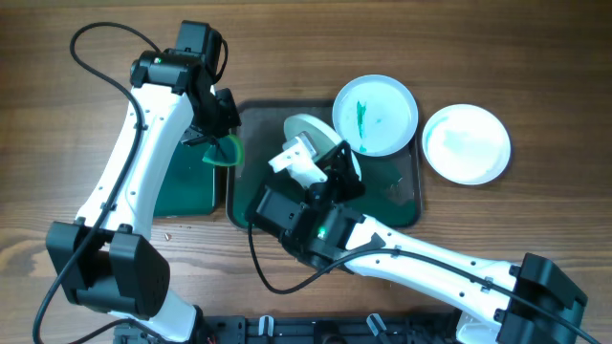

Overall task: Clean dirty plates on tray and stack at the side
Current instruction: 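Lift scrubbed plate with right gripper, tilting it upward, then carry plate right and stack it on the first clean plate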

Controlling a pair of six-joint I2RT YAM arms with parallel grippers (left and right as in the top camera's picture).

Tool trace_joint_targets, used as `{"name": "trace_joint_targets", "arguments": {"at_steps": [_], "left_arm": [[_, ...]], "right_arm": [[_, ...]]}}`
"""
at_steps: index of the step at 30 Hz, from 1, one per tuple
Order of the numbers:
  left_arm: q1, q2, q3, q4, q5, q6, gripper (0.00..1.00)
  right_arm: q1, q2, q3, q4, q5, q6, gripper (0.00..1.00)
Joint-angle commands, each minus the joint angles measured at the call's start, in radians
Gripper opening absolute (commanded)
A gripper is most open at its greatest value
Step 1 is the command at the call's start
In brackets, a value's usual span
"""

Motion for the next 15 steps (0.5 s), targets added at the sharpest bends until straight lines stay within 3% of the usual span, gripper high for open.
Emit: {"name": "trace_joint_targets", "arguments": {"at_steps": [1, 5, 15], "left_arm": [[0.001, 0.000, 0.010, 0.003, 0.009, 0.020, 0.04], [0.001, 0.000, 0.010, 0.002, 0.009, 0.020, 0.04], [0.001, 0.000, 0.010, 0.003, 0.009, 0.020, 0.04]], "right_arm": [[-0.026, -0.031, 0.016, -0.058, -0.227, 0.296, 0.04], [-0.106, -0.060, 0.016, -0.071, -0.467, 0.417, 0.04], [-0.526, -0.256, 0.016, -0.037, -1.051, 0.406, 0.05]]}}
